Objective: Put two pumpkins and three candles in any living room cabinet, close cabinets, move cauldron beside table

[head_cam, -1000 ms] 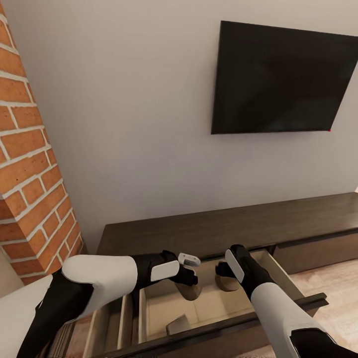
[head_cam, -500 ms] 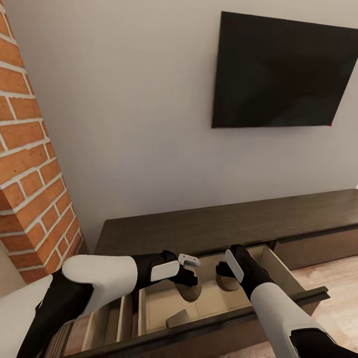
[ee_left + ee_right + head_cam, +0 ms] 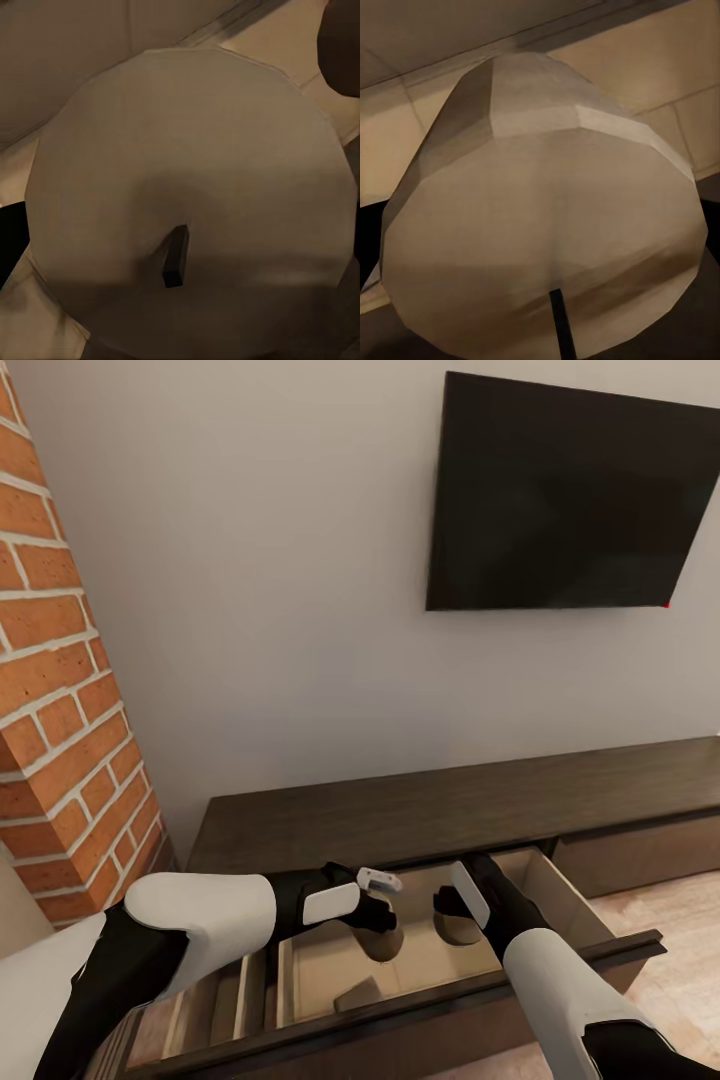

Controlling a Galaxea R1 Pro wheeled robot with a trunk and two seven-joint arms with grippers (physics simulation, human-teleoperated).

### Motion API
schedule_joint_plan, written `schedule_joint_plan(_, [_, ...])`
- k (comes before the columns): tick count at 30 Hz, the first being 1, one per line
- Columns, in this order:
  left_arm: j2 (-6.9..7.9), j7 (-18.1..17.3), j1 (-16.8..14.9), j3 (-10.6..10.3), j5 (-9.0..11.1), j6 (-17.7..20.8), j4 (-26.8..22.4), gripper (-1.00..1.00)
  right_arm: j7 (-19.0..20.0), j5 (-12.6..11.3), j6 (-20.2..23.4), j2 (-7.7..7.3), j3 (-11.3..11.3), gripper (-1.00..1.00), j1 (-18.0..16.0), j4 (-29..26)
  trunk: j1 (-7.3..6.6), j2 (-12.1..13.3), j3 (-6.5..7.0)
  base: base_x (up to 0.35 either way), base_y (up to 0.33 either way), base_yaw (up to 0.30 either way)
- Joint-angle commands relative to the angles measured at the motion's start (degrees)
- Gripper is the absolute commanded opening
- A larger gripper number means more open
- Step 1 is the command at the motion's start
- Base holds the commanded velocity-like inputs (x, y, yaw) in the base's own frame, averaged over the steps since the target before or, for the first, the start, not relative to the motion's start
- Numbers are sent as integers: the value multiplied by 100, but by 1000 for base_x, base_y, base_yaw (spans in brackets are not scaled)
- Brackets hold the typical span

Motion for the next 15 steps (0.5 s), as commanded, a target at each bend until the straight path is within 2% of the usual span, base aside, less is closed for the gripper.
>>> schedule_joint_plan(1, [-2, 23, -11, -28, 50, -12, -5, -100, -54, -59, 15, -3, 26, -100, -3, -6, 0, -3, -6, 185, -5, 0])
schedule_joint_plan(4, [-2, 24, -10, -28, 43, -17, -4, -100, -57, -59, 15, -2, 26, -100, -3, -6, 0, -3, -6, 158, -16, 0])
schedule_joint_plan(11, [-2, 24, -13, -29, 39, -19, -25, -100, -58, -59, 23, -6, 30, -100, -3, -6, 0, -3, -6, 24, -3, 0])
schedule_joint_plan(15, [-2, 24, -13, -29, 39, -16, -47, -100, -55, -59, 24, -7, 33, -100, -3, -6, 88, -163, -78, 1, 0, 0])
